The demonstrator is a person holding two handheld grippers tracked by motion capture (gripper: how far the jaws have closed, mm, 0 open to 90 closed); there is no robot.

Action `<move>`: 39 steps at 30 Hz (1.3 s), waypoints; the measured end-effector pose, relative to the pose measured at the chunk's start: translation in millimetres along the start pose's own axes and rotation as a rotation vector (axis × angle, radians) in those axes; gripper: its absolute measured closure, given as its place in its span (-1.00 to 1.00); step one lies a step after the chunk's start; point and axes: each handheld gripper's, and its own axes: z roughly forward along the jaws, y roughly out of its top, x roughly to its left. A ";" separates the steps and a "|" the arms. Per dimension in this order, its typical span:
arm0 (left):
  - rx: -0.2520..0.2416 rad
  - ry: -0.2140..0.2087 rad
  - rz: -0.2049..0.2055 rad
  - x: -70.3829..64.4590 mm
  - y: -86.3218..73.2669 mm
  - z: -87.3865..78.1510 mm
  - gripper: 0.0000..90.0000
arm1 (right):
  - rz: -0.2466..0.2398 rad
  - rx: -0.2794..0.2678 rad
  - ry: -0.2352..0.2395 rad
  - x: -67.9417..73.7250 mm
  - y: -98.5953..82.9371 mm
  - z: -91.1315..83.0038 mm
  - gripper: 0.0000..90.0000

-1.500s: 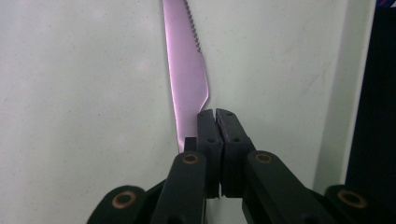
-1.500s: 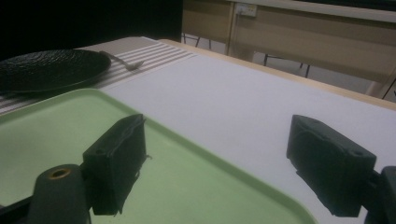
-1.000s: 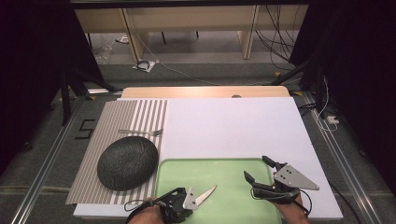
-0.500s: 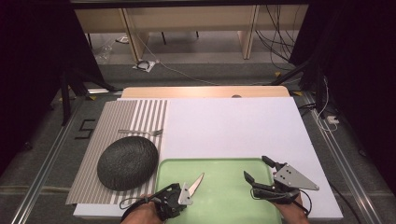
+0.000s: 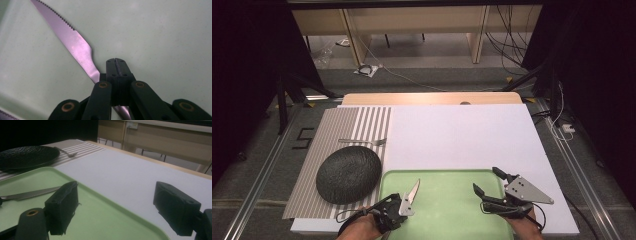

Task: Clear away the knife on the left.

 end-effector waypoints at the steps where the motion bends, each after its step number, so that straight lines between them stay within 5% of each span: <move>1: 0.004 0.003 -0.004 1.1 -0.8 -0.4 0.98 | 0.000 0.000 0.000 0.0 0.0 0.0 -0.53; 32: 0.079 0.052 -0.075 22.7 -19.5 -8.3 0.98 | 0.002 0.002 0.001 -0.3 -0.2 0.2 -0.53; 39: 0.093 0.060 -0.069 22.7 -18.4 -8.9 0.85 | 0.005 0.003 -0.001 -0.5 -0.5 0.7 -0.53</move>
